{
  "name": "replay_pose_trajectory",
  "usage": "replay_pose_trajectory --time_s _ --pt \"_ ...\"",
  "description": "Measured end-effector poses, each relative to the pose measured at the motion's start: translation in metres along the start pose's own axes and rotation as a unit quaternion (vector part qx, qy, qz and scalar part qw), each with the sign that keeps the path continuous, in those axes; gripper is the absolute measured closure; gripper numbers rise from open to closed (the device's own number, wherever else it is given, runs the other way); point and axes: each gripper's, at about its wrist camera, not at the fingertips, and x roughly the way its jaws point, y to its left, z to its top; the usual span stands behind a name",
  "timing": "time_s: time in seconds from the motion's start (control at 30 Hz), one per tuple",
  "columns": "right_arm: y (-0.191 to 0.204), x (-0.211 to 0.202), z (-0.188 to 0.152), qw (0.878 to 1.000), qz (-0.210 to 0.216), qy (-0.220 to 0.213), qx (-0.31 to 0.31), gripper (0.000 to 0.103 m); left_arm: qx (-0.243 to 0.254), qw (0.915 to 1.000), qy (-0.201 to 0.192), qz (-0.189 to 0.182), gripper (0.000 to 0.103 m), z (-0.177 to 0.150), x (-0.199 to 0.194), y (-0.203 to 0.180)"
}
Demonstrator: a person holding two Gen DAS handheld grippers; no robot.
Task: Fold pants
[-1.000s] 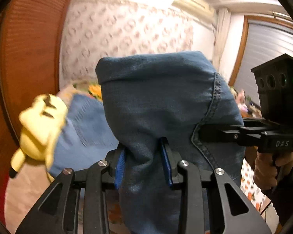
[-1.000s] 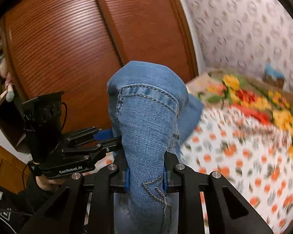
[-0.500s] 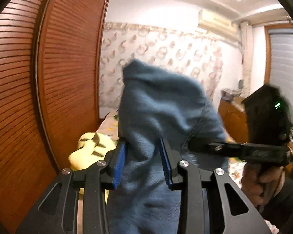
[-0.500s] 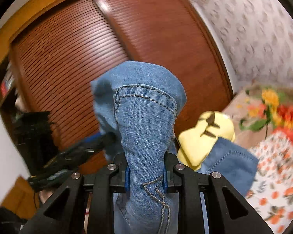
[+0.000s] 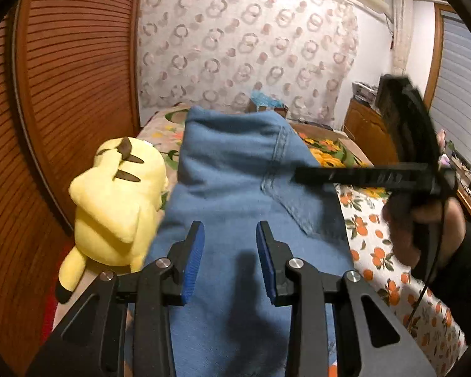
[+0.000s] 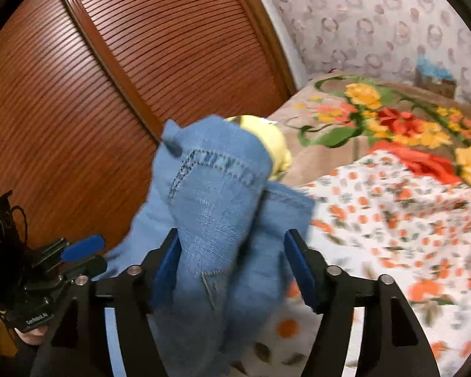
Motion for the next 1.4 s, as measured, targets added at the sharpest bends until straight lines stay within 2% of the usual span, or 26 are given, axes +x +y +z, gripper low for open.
replay_pose_trajectory --time_s 0.1,0.17,0.23,0.3,0.4,0.47,0.6,0.73,0.8,0.87,1.0,1.03,1.13,1.23,1.4 --pt "0.012 -0.035 0.008 0.999 -0.029 -0.03 -0.003 0.034 0.002 1.0 0.009 -0.001 0.068 0.005 0.008 0.001" --pt "0.027 -0.056 0.013 0.997 -0.049 -0.056 -0.028 0.041 0.003 0.9999 0.013 -0.002 0.067 0.004 0.01 0.0" --pt "0.048 -0.062 0.016 0.996 -0.026 -0.067 -0.053 0.076 0.002 0.9999 0.016 0.001 0.061 0.003 0.01 -0.002" --pt "0.071 -0.059 0.018 0.994 -0.009 -0.072 -0.079 0.085 0.0 0.9999 0.016 0.003 0.055 0.003 0.011 -0.003" --pt "0.084 -0.034 0.02 0.993 -0.017 -0.053 -0.107 0.087 -0.003 0.9998 0.021 0.003 0.052 0.001 0.013 -0.002" --pt "0.08 -0.018 0.02 0.99 -0.061 -0.04 -0.12 0.09 -0.003 0.9997 0.025 0.007 0.052 -0.001 0.016 -0.001" --pt "0.045 0.001 0.014 0.991 -0.106 0.0 -0.076 0.091 -0.003 0.9995 0.029 0.009 0.049 -0.005 0.018 -0.001" --pt "0.042 -0.019 0.007 0.993 -0.105 -0.019 -0.055 0.09 0.002 0.9995 0.026 0.018 0.049 -0.004 0.012 -0.007" --pt "0.053 -0.027 0.005 0.992 -0.111 -0.029 -0.055 0.09 0.007 0.9996 0.019 0.017 0.045 -0.002 0.003 -0.013" --pt "0.059 -0.049 -0.011 0.991 -0.109 -0.042 -0.061 0.09 0.011 0.9999 0.004 0.013 0.028 0.0 -0.009 -0.02" --pt "0.081 -0.111 -0.06 0.988 -0.113 -0.075 -0.069 0.09 0.024 0.9994 -0.021 0.011 0.025 0.005 -0.034 -0.039" --pt "0.081 -0.121 -0.071 0.988 -0.115 -0.081 -0.066 0.09 0.027 0.9993 -0.025 0.007 0.019 0.006 -0.039 -0.045" --pt "0.084 -0.157 -0.096 0.986 -0.123 -0.098 -0.06 0.09 0.039 0.9985 -0.039 -0.004 0.013 0.008 -0.053 -0.065" --pt "0.091 -0.195 -0.12 0.983 -0.134 -0.116 -0.055 0.09 0.057 0.9967 -0.058 -0.005 0.001 0.007 -0.068 -0.089" --pt "0.108 -0.257 -0.159 0.976 -0.156 -0.141 -0.048 0.09 0.075 0.9938 -0.08 -0.015 0.001 0.008 -0.089 -0.124"
